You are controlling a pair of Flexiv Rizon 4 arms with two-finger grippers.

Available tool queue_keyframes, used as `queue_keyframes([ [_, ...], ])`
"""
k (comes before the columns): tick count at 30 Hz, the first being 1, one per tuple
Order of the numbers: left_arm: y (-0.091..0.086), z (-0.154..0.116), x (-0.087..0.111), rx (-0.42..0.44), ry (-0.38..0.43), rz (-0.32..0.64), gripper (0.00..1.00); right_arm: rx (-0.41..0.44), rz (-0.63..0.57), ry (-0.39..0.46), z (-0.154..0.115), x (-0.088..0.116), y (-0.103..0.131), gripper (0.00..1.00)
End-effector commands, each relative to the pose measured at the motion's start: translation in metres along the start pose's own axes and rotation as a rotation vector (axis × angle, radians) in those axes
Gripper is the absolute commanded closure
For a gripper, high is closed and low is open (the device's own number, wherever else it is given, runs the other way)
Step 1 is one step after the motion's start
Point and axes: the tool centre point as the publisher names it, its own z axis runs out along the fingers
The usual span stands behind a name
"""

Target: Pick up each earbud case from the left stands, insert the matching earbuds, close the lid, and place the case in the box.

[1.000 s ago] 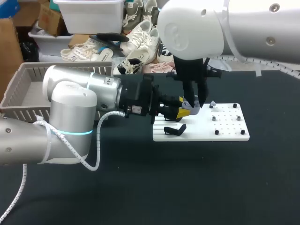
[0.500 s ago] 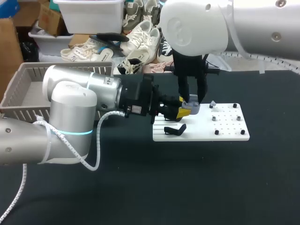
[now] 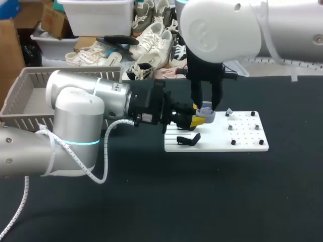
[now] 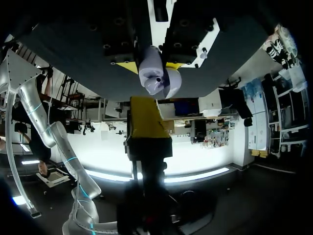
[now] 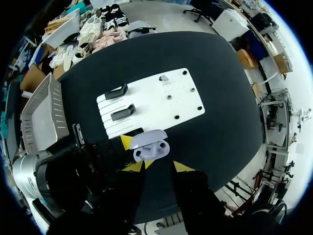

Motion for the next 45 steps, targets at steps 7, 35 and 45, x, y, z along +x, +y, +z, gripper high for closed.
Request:
queue_keyframes([
  [7,0.001,0.0,0.0,0.001,0.0,0.0,1.0,-0.038,-0.011,-0.01,0.001,0.006,0.003,0.71],
  [35,0.001,0.0,0.0,0.001,0.0,0.0,1.0,-0.099,0.067,-0.056,0.015,0.001,0.011,0.67],
  [45,0.001,0.0,0.0,0.001,0.0,0.0,1.0,-0.11,0.084,-0.067,0.017,-0.004,0.012,0.68],
])
